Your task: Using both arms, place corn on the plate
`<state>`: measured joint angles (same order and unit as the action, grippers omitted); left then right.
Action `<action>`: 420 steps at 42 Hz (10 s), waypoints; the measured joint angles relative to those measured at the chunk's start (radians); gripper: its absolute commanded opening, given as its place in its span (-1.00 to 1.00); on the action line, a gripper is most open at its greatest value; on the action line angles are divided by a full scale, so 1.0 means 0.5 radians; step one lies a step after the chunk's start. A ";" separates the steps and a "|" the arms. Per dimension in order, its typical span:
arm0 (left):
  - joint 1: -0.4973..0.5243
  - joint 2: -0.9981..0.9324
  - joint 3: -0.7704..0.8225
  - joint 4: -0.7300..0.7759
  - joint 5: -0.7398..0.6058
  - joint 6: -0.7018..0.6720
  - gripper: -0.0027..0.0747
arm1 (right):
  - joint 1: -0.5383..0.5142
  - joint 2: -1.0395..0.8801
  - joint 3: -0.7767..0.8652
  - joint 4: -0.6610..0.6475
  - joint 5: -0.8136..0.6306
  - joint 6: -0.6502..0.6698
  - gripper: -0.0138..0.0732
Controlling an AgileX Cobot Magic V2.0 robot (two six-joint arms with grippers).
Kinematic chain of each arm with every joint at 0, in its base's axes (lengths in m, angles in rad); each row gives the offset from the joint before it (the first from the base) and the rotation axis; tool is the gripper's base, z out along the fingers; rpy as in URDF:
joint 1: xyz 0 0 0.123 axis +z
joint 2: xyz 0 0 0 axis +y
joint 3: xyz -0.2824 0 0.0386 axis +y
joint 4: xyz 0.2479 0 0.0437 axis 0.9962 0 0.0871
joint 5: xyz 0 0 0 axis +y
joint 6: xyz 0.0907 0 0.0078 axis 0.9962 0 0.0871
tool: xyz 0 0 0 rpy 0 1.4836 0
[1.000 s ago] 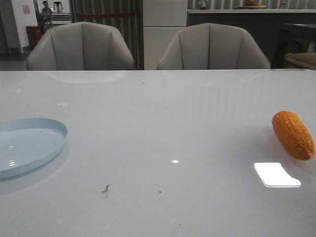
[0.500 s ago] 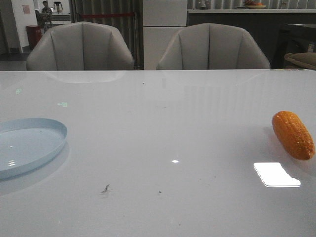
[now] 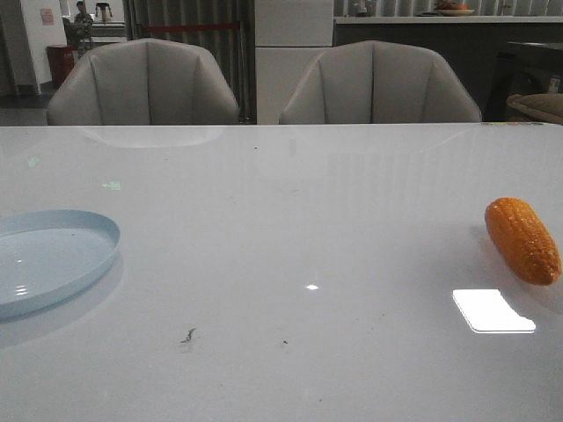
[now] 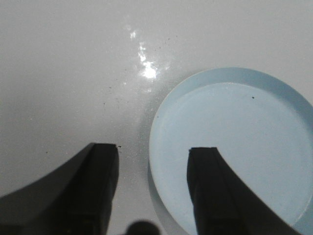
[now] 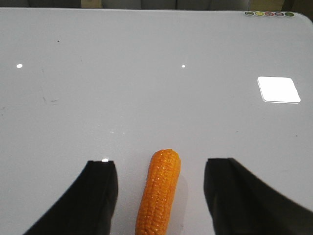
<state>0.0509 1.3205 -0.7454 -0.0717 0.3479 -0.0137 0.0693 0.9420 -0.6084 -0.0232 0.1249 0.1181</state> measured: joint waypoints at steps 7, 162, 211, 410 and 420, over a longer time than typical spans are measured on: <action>0.000 0.357 -0.269 -0.004 0.213 0.000 0.12 | 0.000 0.000 0.000 0.000 0.005 0.000 0.47; -0.678 1.286 -2.362 0.014 1.407 0.011 0.01 | 0.000 0.000 0.000 0.008 0.170 0.000 0.47; -0.189 -0.739 -0.072 0.636 0.184 -0.411 0.01 | 0.000 0.757 -0.823 -0.001 0.953 0.000 0.62; -0.189 -0.739 -0.072 0.627 0.226 -0.416 -0.70 | -0.244 0.039 -0.448 0.171 1.281 -0.160 0.75; -0.189 -0.739 -0.072 0.627 0.226 -0.419 -0.70 | -0.244 0.039 -0.448 0.171 1.281 -0.160 0.75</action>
<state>-0.0436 0.9508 -0.7815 0.2418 0.4608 -0.2233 -0.0529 0.9618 -0.8322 0.0622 0.7653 0.0378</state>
